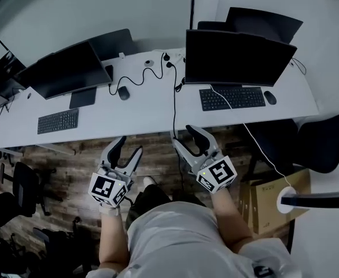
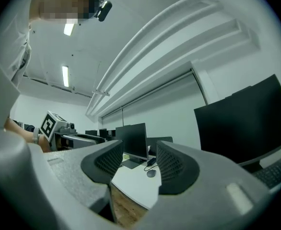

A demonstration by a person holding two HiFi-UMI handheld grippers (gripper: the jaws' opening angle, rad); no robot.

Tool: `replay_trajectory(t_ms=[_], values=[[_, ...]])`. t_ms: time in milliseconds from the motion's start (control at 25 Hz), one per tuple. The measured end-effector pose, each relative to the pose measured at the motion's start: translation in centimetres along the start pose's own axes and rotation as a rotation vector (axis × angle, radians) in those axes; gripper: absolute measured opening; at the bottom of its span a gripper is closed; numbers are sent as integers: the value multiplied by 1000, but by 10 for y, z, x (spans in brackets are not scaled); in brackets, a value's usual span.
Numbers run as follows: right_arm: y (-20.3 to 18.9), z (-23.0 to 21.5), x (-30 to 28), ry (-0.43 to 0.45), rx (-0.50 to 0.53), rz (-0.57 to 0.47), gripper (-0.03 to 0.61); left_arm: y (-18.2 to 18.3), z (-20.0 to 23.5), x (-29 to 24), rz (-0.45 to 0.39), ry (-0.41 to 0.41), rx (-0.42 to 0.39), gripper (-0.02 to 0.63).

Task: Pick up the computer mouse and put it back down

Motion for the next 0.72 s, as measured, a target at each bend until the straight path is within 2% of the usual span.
replay_trajectory(t_ms=[280, 440, 720], values=[[-20, -26, -32, -28, -11, 64, 196, -13, 50, -29, -10, 0, 75, 222], [-26, -45, -66, -54, -21, 92, 196, -29, 96, -47, -18, 11, 117, 222], [-47, -69, -129, -111, -24, 182, 196, -57, 181, -78, -15, 69, 241, 222]])
Point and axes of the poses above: the fingertips, and each gripper's own axes: x backward along the fingers, z to its left, y out of its top, the point moved 4 cm from there along x, backward along the fingers, and after that the axes turned 10 degrees about -y, right-handed, at the moved point
